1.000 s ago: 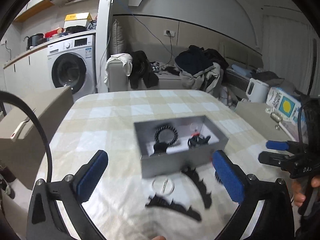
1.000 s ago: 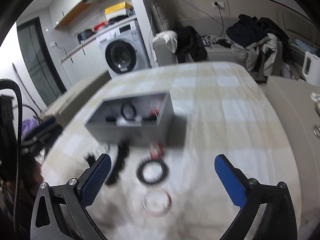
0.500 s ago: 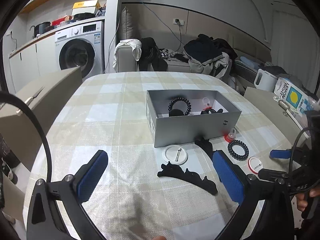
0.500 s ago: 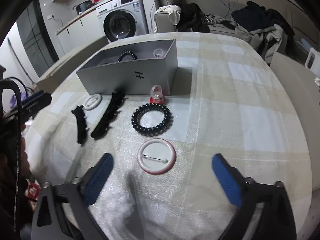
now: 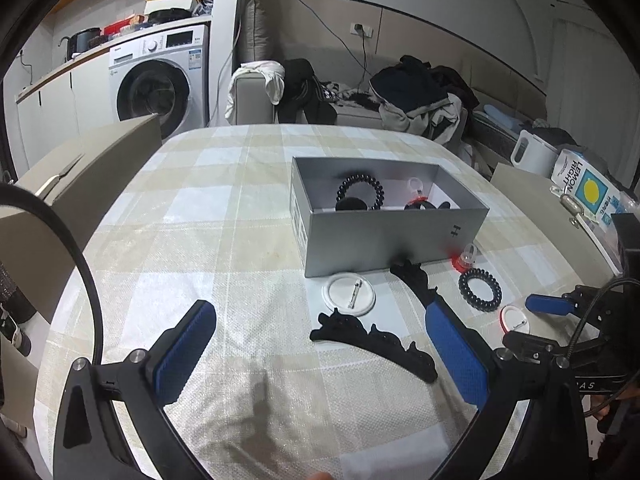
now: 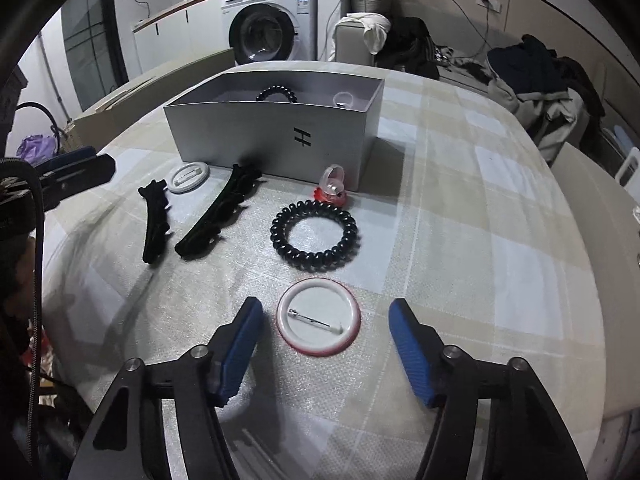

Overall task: Organize jewelry
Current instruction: 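Grasp the white round pin badge with the right tool while the left tool grasps the long black hair clip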

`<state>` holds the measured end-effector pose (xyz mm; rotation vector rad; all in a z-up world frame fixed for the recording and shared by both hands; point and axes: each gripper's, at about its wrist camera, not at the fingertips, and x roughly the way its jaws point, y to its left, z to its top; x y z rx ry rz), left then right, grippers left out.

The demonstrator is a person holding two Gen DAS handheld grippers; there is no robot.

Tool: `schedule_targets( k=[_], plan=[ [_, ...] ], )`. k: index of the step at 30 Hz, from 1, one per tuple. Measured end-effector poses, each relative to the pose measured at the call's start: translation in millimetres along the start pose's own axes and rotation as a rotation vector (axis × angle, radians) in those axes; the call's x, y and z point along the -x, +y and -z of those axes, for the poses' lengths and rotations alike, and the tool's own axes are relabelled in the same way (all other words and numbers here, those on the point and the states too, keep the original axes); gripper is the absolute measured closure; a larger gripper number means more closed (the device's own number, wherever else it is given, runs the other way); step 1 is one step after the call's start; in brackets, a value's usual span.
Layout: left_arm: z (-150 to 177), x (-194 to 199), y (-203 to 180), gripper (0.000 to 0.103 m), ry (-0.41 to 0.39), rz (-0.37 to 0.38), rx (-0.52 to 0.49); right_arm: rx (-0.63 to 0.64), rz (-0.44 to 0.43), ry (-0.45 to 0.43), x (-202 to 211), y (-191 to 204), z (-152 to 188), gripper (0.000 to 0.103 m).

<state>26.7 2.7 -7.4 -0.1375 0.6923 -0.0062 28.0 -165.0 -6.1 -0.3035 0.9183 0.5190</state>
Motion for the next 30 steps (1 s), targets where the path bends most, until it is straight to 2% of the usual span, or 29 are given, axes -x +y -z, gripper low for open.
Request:
schedule_targets(
  k=[2,6,8,13,16,18,22,25,30],
  plan=[
    [1,-2,-1,0.001,0.009,0.003,-0.010,-0.006,0.004,-0.012,2,-1,0,0.062],
    [3,-6,-6,0.001,0.033,0.014,-0.054,-0.013,-0.015,-0.050,11,0,0,0.062],
    [2,-8,-8,0.001,0.046,0.031,-0.069,-0.060,-0.068,-0.089,20,-3,-2,0.062],
    [10,-20,-19,0.001,0.173,0.165,-0.172,-0.151,-0.147,-0.144,29,-12,-10,0.062],
    [16,-22,-29,0.001,0.189,0.124,-0.270,-0.206,-0.209,-0.140,28,-19,-12,0.062],
    [18,-26,-33,0.001,0.214,0.099,-0.321,-0.204,-0.204,-0.142,30,-19,-11,0.062],
    [16,-31,-36,0.001,0.225,0.103,-0.384,-0.213,-0.191,-0.139,30,-22,-9,0.062],
    [12,-39,-34,0.001,0.240,0.094,-0.385,-0.219,-0.179,-0.132,29,-23,-8,0.062],
    [7,-44,-29,0.001,0.260,0.125,-0.362,-0.223,-0.167,-0.130,32,-26,-6,0.061]
  ],
)
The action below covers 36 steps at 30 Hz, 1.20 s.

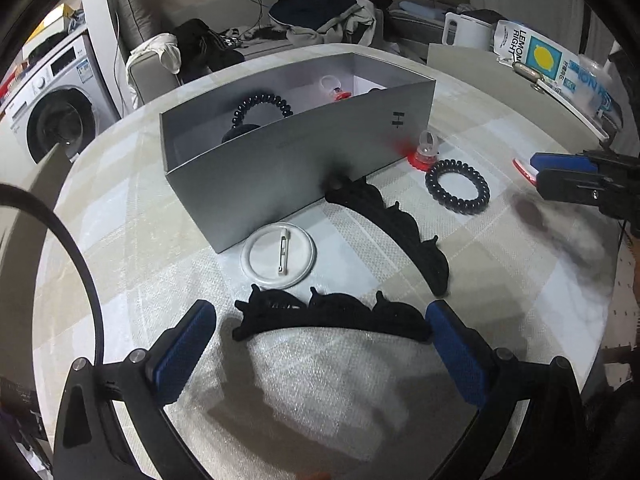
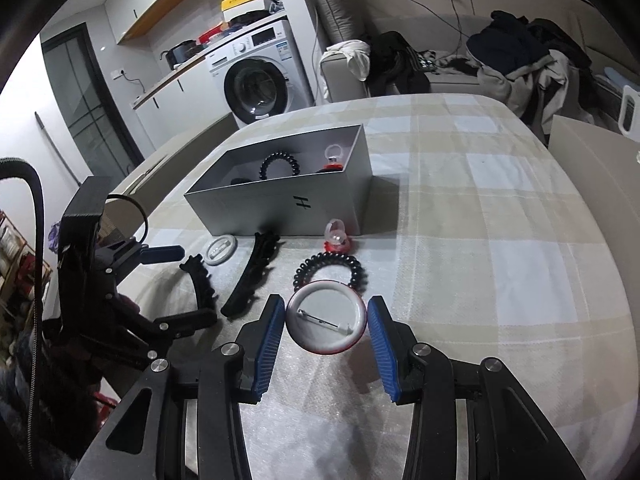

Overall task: Organize jewelry
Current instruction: 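Grasp the white round pin badge with the right tool while the left tool grasps the long black hair clip, then place the badge into the grey box with the right tool while the left tool drops the hair clip inside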

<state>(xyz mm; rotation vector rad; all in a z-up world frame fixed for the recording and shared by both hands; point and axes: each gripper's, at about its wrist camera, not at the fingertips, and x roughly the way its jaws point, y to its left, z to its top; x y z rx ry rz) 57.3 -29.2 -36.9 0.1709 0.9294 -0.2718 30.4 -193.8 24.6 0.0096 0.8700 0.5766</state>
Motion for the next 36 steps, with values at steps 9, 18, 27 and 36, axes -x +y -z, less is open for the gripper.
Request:
schedule_targets(
  k=[9,18,27,36],
  plan=[
    [0,9,3,0.012,-0.053,0.058,0.029,-0.024,0.014,-0.035,15,-5,3,0.061],
    [-8,46,9,0.012,-0.208,0.020,0.111,-0.034,-0.030,-0.091,23,-4,-5,0.061],
    [-27,69,27,0.012,-0.356,-0.022,0.216,-0.033,-0.116,-0.175,24,4,-46,0.061],
    [-42,57,41,0.012,-0.374,-0.066,0.240,-0.004,-0.115,-0.212,16,10,-76,0.061]
  ],
)
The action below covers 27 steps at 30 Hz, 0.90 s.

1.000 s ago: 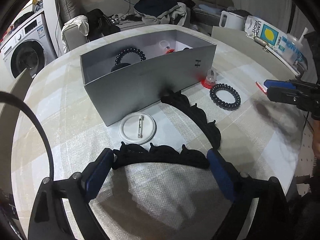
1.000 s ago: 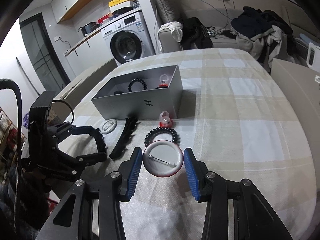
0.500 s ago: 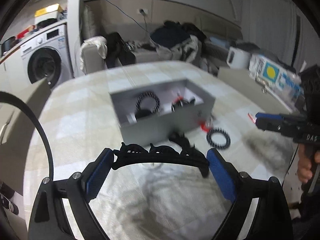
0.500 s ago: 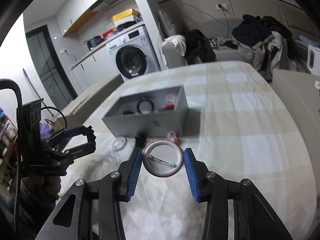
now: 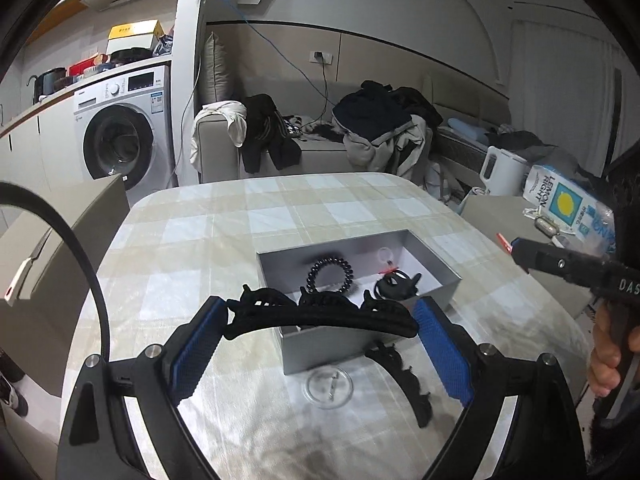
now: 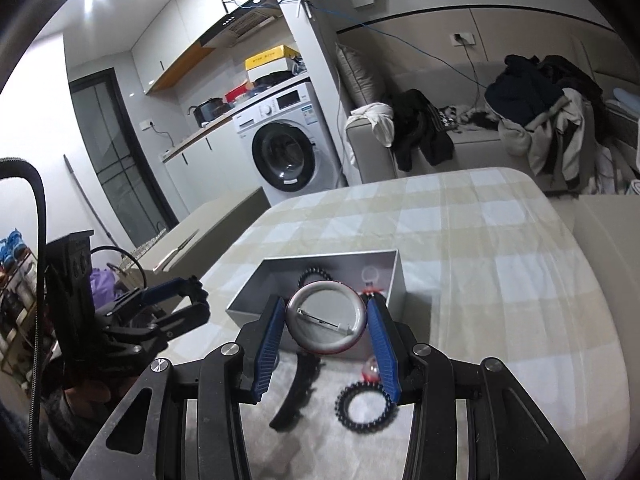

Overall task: Organize jewelry
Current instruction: 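Place the badge into the grey box with the right tool while the left tool drops the hair clip inside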

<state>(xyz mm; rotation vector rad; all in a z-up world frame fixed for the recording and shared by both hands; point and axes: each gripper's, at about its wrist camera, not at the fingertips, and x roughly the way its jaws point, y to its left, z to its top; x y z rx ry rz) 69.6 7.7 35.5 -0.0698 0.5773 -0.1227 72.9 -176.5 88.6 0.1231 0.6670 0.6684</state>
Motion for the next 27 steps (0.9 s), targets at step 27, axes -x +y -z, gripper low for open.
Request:
schedule_targets(
  k=[27],
  plan=[
    [-10,-36,4,0.012,0.048,-0.046,0.038,0.009,-0.023,0.099,-70,-12,-17,0.061]
  ],
)
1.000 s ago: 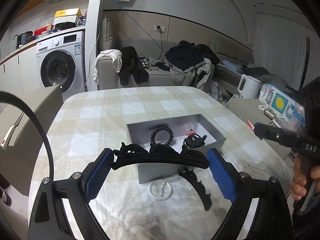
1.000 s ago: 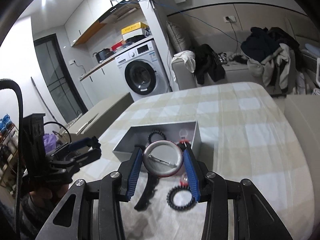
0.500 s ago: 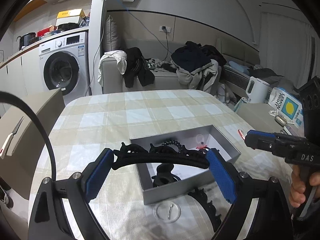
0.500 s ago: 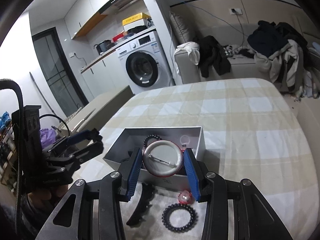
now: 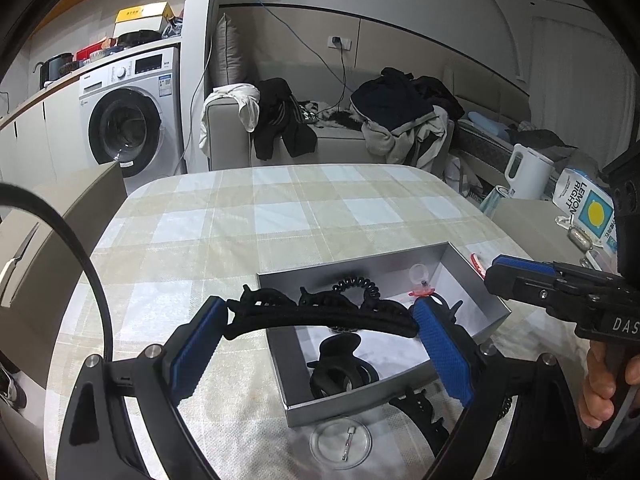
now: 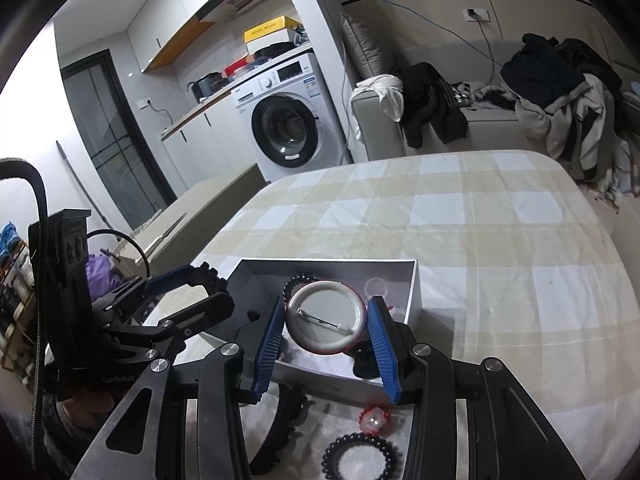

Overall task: Organize jewelry
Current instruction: 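Place the badge into the grey box with the right tool while the left tool drops the hair clip inside, then move the right tool to the black beaded bracelet and close around it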

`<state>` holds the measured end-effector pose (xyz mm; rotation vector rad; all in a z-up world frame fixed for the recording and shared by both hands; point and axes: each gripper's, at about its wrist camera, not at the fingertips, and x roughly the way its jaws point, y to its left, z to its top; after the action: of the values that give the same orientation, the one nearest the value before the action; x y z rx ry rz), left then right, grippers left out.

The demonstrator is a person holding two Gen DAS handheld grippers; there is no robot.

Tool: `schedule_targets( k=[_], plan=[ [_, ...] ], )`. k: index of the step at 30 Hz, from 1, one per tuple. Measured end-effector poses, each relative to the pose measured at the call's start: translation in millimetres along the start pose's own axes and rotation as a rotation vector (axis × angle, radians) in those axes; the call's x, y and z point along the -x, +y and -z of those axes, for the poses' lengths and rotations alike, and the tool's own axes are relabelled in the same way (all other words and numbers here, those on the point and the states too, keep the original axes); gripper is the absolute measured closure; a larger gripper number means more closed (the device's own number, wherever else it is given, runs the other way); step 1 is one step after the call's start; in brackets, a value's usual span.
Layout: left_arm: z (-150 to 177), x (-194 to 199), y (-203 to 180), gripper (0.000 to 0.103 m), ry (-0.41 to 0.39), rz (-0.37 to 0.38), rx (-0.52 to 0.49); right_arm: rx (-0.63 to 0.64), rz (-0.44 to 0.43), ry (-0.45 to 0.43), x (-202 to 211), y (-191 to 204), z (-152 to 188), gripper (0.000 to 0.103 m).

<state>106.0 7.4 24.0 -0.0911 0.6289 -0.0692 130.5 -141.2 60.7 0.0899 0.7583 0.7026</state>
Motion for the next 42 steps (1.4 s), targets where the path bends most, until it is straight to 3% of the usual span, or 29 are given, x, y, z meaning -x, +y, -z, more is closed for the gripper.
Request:
schedule_targets(
  k=[26,27,31,32,34,36,38,42],
  plan=[
    [-4,-8,-1,0.011,0.019,-0.001,-0.002,-0.016,0.018,0.039,-23,-3,1,0.059],
    [-3,-8,-2,0.011,0.019,0.003,-0.005,-0.014,0.021,0.034,-21,-2,1,0.051],
    [-3,-3,-6,0.011,0.005,0.023,-0.013,-0.010,0.030,0.004,-7,-2,0,0.049],
    [-3,-2,-7,0.010,0.003,0.030,-0.013,-0.009,0.037,0.000,-4,-2,1,0.045],
    [-2,2,-9,0.005,-0.004,0.039,-0.015,-0.005,0.050,-0.004,6,-3,4,0.034],
    [0,6,-11,0.002,-0.011,0.048,-0.016,-0.008,0.074,-0.005,14,-5,8,0.012],
    [3,10,-12,0.002,-0.008,0.053,-0.015,-0.016,0.118,-0.012,24,-7,14,0.000],
    [12,21,-14,0.002,-0.010,0.005,-0.021,-0.024,0.164,-0.002,33,-11,26,0.000]
  ],
)
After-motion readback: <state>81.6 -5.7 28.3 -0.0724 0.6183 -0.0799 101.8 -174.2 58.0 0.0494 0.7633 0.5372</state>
